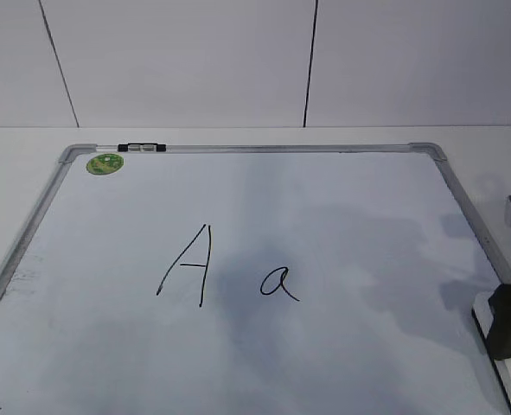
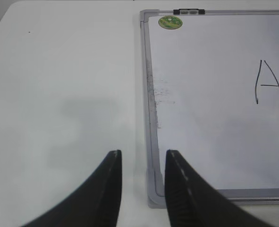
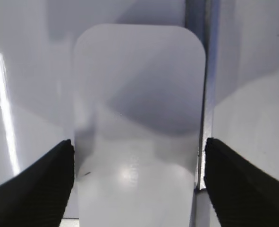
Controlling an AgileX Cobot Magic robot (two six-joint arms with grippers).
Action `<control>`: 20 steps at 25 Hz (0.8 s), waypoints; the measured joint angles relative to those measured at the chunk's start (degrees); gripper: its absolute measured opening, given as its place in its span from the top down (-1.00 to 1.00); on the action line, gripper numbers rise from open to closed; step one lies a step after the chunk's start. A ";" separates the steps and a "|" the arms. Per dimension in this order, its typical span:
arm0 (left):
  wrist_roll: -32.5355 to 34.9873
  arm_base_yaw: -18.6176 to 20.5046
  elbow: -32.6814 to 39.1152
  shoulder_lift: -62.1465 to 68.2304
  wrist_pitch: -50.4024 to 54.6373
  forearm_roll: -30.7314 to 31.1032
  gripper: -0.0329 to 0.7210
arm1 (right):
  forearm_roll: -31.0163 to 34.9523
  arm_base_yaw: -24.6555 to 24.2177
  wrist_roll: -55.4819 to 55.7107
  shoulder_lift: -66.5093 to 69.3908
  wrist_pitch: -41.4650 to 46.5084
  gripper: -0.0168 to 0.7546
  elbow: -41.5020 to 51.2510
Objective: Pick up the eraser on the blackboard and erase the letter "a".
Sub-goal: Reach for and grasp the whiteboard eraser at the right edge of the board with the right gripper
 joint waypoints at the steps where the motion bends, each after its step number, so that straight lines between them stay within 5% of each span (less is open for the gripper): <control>1: 0.00 0.00 0.00 0.00 0.00 0.00 0.29 | -0.09 0.00 0.08 0.36 0.00 -0.79 0.00; 20: 0.00 0.00 0.00 0.00 0.00 0.00 0.29 | -0.09 0.00 0.22 2.91 0.11 -0.79 0.00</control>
